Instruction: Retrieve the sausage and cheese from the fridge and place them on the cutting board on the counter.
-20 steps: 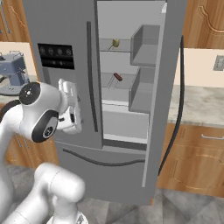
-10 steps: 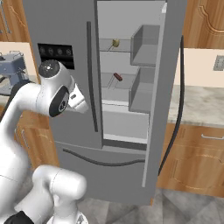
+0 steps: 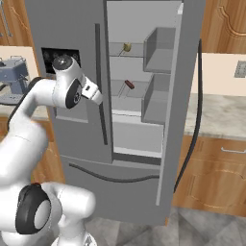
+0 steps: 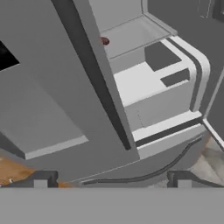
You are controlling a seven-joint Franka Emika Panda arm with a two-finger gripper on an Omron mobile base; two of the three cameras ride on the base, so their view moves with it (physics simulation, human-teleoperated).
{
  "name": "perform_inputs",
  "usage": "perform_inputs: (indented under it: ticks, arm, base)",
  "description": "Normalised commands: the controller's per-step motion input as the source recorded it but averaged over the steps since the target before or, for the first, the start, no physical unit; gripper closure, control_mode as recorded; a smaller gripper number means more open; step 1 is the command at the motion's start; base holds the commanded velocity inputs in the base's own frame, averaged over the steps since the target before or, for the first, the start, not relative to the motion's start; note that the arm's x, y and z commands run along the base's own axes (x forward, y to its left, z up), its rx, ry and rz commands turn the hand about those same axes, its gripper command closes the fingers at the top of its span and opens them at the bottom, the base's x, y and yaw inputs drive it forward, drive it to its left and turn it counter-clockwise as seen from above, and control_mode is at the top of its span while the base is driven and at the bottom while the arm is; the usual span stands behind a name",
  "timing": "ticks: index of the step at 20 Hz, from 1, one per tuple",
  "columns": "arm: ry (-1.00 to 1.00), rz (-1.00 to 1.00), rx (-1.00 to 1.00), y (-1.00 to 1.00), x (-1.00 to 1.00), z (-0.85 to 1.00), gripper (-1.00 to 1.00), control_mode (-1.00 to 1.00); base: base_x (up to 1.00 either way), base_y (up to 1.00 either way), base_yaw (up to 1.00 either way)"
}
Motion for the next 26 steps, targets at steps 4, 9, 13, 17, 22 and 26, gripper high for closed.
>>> perform_inputs:
  ticks: [4,9,13,17,22,26]
  arm:
    - [-0.03,0.18,-0.18,0.0,0.8,-0.24,-1.0,-1.0]
    - [-0.03,0.06,-0.15,0.01,0.69,0.0,-1.0,-1.0]
    - [-0.01,0.0,-0.15,0.0,0.81,-0.09,-1.0,-1.0]
    - [-0.02,0.0,-0.08,0.0,0.78,-0.11,-1.0,-1.0]
    - [-0.01,0.0,-0.01,0.0,0.68,-0.11,-1.0,-1.0]
    - [0.0,0.0,-0.02,0.0,0.52,-0.04,-1.0,-1.0]
  base:
    - [0.0,0.0,0.0]
    - [0.0,0.0,0.0]
    - [0.0,0.0,0.0]
    - [0.0,0.0,0.0]
    - [0.0,0.0,0.0]
    - [0.0,0.0,0.0]
